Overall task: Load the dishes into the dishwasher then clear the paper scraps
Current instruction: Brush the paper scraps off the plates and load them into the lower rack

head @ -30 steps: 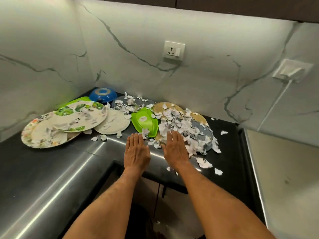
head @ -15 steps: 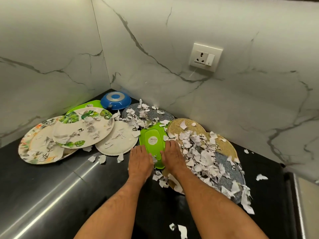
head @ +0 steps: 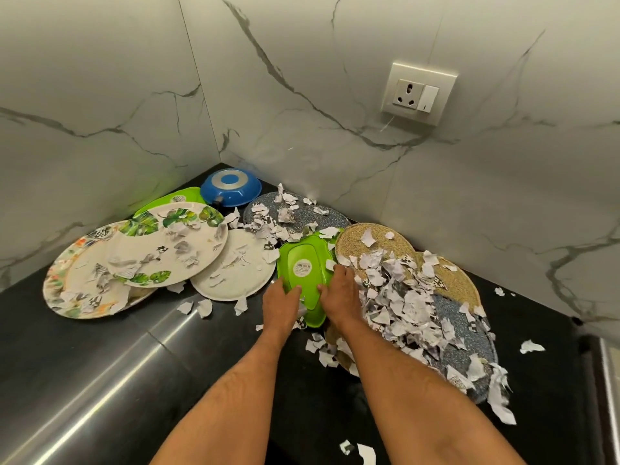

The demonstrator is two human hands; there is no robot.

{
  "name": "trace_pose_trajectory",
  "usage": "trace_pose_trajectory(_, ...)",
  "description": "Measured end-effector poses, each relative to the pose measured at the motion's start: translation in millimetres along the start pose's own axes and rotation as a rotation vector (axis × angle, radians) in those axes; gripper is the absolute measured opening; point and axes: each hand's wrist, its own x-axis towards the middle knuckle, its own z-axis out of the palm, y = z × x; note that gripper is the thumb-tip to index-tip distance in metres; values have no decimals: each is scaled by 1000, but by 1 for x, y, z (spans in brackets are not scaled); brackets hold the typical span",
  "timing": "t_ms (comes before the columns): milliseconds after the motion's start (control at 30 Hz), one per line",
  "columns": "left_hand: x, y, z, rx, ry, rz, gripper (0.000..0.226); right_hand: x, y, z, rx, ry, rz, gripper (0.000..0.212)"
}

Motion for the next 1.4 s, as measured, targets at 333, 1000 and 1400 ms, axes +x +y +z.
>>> trace_pose_trajectory(333,-28,6,-21,-184,-16,-61,27,-43,-8,-20,528,139,112,37)
trace_pose_trajectory(1000,-267,-46,-40,-183,-310,126,23,-368,87,-66,625,324,191,39)
trace_pose_trajectory(1400,-457,-180,20,73,-420,330,16,-559,235,-32,597,376,435,65)
